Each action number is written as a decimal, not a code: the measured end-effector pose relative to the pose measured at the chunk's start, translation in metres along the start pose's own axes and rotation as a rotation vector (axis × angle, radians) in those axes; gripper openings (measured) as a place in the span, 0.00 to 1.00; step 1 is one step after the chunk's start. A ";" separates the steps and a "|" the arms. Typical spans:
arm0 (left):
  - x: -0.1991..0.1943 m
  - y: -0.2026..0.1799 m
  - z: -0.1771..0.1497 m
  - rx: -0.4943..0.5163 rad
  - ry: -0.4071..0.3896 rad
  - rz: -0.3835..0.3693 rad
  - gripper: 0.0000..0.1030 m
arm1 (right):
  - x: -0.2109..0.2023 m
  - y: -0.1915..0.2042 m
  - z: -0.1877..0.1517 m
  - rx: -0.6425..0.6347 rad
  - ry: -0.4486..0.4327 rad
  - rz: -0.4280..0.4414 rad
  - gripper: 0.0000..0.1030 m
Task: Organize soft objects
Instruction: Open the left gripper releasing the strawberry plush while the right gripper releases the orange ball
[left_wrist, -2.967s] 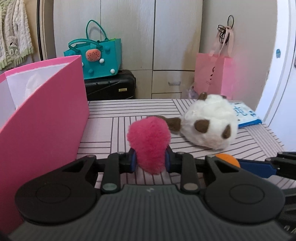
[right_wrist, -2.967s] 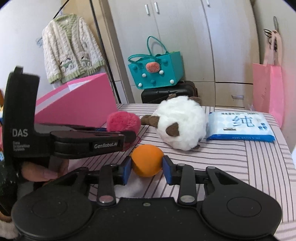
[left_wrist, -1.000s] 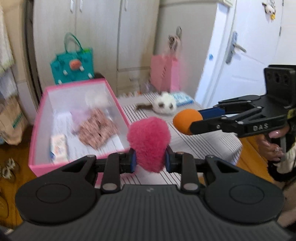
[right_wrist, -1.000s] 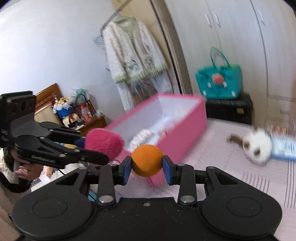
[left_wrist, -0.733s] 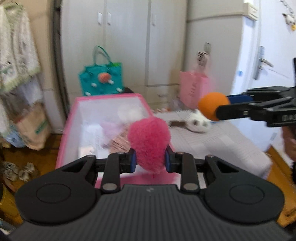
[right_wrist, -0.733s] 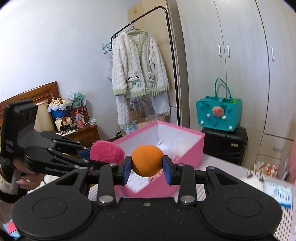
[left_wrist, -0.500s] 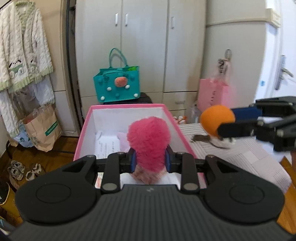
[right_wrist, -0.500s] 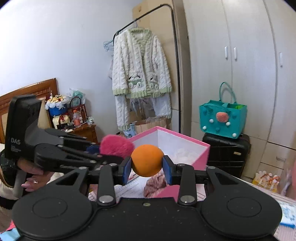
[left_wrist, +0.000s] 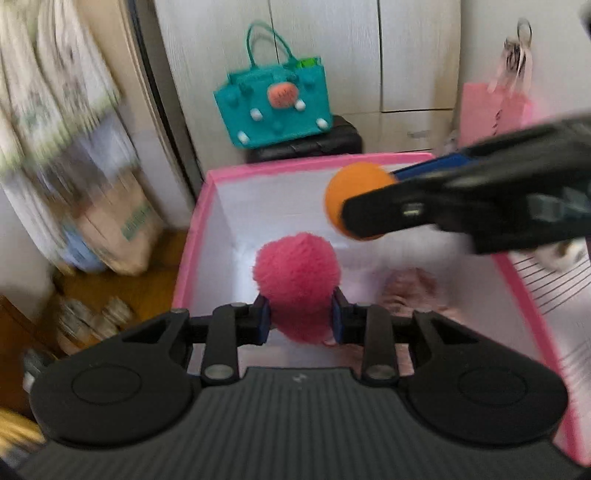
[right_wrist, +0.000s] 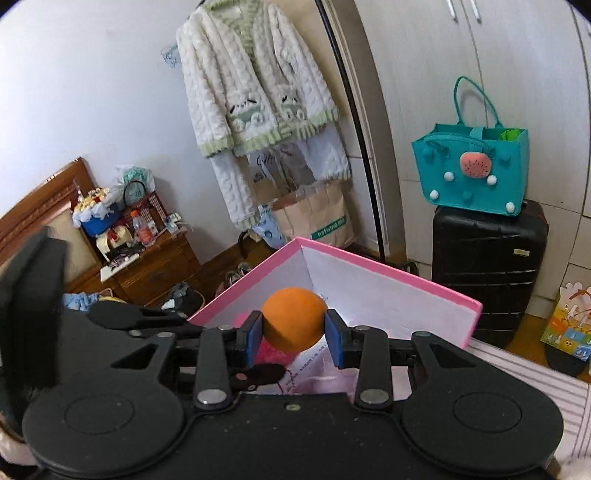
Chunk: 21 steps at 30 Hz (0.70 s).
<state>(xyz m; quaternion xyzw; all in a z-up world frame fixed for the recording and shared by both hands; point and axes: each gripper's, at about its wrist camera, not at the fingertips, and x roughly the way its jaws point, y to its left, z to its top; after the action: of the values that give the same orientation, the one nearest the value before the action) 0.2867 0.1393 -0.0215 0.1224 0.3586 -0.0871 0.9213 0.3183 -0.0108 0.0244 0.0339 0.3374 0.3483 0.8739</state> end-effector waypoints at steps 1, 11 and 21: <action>-0.002 -0.001 -0.003 0.023 -0.004 0.014 0.29 | 0.006 0.000 0.002 0.004 0.009 -0.003 0.40; 0.015 0.019 0.003 -0.084 0.086 -0.037 0.43 | 0.055 -0.009 0.017 0.107 0.103 -0.015 0.44; -0.026 0.013 -0.011 -0.051 0.040 -0.058 0.62 | 0.011 -0.004 0.005 0.073 0.034 -0.021 0.44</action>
<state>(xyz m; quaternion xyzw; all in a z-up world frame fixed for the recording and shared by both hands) 0.2646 0.1571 -0.0094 0.0900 0.3826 -0.1020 0.9139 0.3296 -0.0063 0.0208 0.0562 0.3648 0.3271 0.8699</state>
